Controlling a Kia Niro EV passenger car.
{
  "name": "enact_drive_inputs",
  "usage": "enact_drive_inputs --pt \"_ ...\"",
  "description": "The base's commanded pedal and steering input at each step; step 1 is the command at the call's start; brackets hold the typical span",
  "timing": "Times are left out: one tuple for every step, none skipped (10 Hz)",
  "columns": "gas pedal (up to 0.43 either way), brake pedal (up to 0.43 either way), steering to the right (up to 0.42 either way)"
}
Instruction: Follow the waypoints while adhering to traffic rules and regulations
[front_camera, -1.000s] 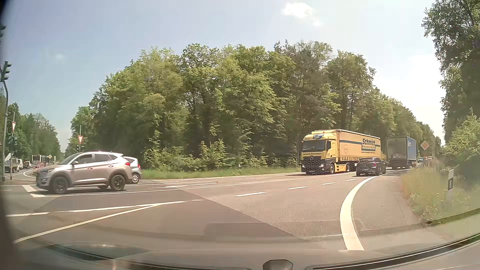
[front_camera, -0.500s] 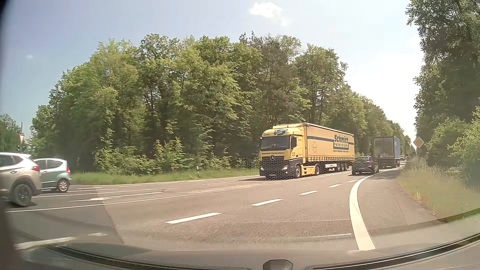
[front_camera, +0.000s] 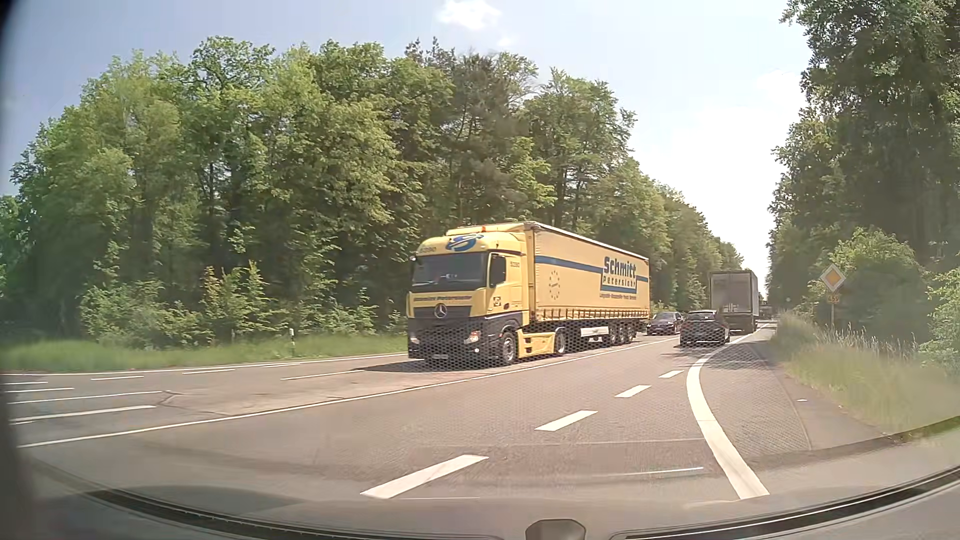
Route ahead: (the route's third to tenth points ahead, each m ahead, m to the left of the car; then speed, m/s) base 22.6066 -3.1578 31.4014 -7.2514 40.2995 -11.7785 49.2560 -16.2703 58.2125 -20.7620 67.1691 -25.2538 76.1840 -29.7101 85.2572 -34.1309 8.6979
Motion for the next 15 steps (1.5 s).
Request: enact_drive_inputs --pt "0.13 0.024 0.135" --pt "0.13 0.024 0.134" --pt "0.13 0.018 0.129" --pt "0.13 0.018 0.121" --pt "0.13 0.024 0.112" --pt "0.13 0.024 0.107" --pt "0.13 0.018 0.102" --pt "0.13 0.018 0.099" --pt "0.13 0.018 0.099" --pt "0.13 0.024 0.099" --pt "0.13 0.024 0.097" --pt "0.13 0.024 0.093" --pt "0.13 0.024 0.089" --pt "0.13 0.018 0.084" --pt "0.13 0.018 0.079"
